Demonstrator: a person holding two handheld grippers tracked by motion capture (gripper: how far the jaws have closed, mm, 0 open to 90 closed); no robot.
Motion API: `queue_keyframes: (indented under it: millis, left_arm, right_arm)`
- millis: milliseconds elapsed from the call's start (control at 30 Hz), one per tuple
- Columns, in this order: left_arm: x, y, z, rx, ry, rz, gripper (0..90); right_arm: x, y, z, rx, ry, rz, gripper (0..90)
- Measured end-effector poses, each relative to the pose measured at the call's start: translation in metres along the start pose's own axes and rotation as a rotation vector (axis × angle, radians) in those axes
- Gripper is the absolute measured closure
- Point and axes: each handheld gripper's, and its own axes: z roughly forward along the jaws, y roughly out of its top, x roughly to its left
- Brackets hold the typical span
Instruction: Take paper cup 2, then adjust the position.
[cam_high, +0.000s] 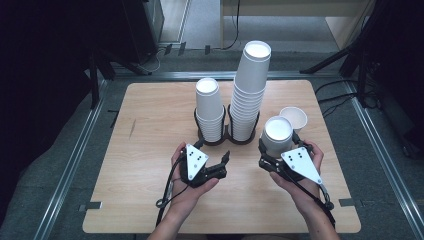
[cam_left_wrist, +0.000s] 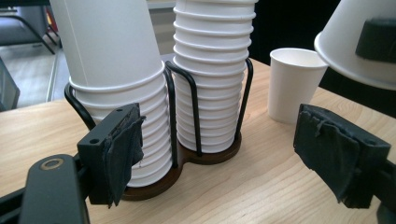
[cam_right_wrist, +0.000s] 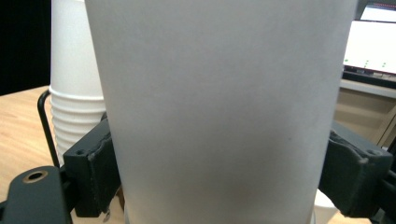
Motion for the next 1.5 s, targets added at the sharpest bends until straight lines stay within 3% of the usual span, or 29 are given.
queue_keyframes:
  millis: [100, 233, 400, 500, 533, 567, 600, 633, 700, 733, 800, 967, 1267, 1500]
  left_arm:
    - [0.000, -0.004, -0.003, 0.010, 0.007, 0.008, 15.8]
    - [-0.002, -0.014, -0.006, 0.033, -0.003, 0.022, 15.8]
    - [-0.001, -0.018, -0.011, 0.030, -0.026, 0.022, 15.8]
    - [-0.001, -0.019, -0.012, 0.028, -0.034, 0.025, 15.7]
    - [0.000, -0.019, -0.012, 0.027, -0.056, 0.023, 15.3]
    - [0.000, -0.019, -0.012, 0.027, -0.056, 0.023, 14.4]
    - [0.000, -0.019, -0.013, 0.030, -0.086, 0.010, 13.5]
    - [0.000, -0.019, -0.013, 0.030, -0.086, 0.010, 12.9]
    - [0.001, -0.019, -0.013, 0.039, -0.133, -0.012, 11.7]
    - [0.000, -0.018, -0.013, 0.047, -0.165, -0.010, 8.9]
    - [-0.001, -0.018, -0.014, 0.045, -0.189, -0.015, 7.6]
    - [-0.003, -0.016, -0.016, 0.039, -0.226, -0.003, 7.5]
    - [-0.004, -0.016, -0.018, 0.044, -0.255, 0.016, 7.6]
    - [-0.006, -0.016, -0.018, 0.047, -0.273, 0.023, 7.6]
  right_arm:
    - [-0.001, -0.005, -0.001, 0.006, -0.001, 0.005, 12.8]
    - [-0.001, -0.014, -0.002, 0.028, -0.007, -0.028, 12.8]
    - [0.004, -0.025, -0.006, 0.040, -0.029, -0.146, 12.8]
    - [0.006, -0.028, -0.007, 0.044, -0.032, -0.167, 12.8]
    - [0.008, -0.031, -0.007, 0.042, -0.038, -0.208, 12.8]
    - [0.008, -0.031, -0.007, 0.042, -0.038, -0.208, 12.8]
    - [0.011, -0.033, -0.007, 0.045, -0.040, -0.237, 12.8]
    - [0.013, -0.034, -0.007, 0.045, -0.039, -0.254, 12.8]
    - [0.015, -0.036, -0.007, 0.047, -0.037, -0.265, 12.8]
    - [0.019, -0.038, -0.006, 0.049, -0.031, -0.295, 12.7]
    - [0.023, -0.041, -0.005, 0.049, -0.027, -0.345, 12.7]
    - [0.029, -0.045, -0.004, 0.055, -0.013, -0.405, 12.6]
    - [0.035, -0.049, -0.003, 0.056, -0.008, -0.487, 12.6]
    - [0.038, -0.052, -0.003, 0.060, 0.000, -0.521, 12.5]
